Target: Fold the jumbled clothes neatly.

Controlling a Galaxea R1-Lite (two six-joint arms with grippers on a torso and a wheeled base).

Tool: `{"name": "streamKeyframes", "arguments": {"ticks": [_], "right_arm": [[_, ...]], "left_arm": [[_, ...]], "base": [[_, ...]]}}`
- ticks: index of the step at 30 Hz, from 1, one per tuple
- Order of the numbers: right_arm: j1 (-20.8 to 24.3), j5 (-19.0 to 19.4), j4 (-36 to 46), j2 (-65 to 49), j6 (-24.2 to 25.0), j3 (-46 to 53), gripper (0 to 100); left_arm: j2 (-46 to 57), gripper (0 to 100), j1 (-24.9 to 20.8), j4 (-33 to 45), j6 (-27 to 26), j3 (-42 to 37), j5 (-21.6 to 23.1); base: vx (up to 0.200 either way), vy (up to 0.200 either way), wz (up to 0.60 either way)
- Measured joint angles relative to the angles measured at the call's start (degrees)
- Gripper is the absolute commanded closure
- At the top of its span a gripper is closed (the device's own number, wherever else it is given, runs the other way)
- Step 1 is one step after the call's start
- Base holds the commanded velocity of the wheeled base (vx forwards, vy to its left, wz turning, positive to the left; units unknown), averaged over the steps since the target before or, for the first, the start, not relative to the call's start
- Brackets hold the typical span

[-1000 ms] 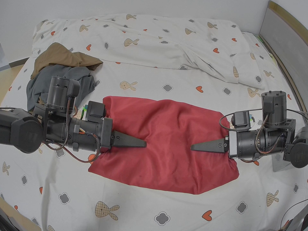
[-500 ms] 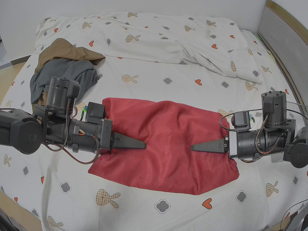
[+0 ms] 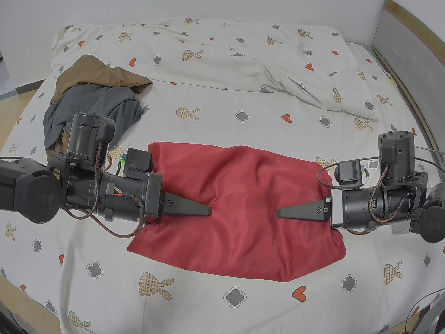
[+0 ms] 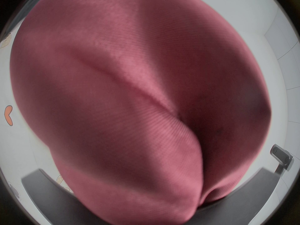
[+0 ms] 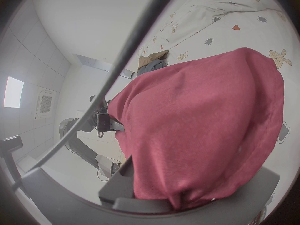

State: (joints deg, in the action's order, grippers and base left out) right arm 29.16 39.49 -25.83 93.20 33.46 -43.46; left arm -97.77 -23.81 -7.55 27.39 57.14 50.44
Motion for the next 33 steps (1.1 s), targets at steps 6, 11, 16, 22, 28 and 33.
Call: {"name": "streamKeyframes", "arguments": {"ticks": [6,11,16,22,28,33], "right_arm": [[0.1,-0.9,0.0,0.0,0.0,0.0,100],[0.2,-1.0,0.0,0.0,0.0,0.0,100],[0.2,-1.0,0.0,0.0,0.0,0.0,100],[0.2,-1.0,0.1,0.0,0.0,0.0,100],[0.2,-1.0,0.1,0.0,0.0,0.0,100],[0.0,-1.1,0.1,0.0,0.1,0.0,100]], "left_arm": [[0.0,100,0.0,0.0,0.0,0.0,0.0],[0.0,100,0.0,0.0,0.0,0.0,0.0],[-0.1,100,0.0,0.0,0.0,-0.1,0.0],[-0.3,100,0.0,0.0,0.0,0.0,0.0],[-0.4,100,0.0,0.0,0.0,0.0,0.0],[-0.5,100,0.0,0.0,0.0,0.0,0.0]], "base": [[0.0,0.0,0.0],[0.0,0.0,0.0],[0.0,-0.12,0.0],[0.0,-0.2,0.0],[0.0,-0.2,0.0],[0.0,-0.2,0.0]]}}
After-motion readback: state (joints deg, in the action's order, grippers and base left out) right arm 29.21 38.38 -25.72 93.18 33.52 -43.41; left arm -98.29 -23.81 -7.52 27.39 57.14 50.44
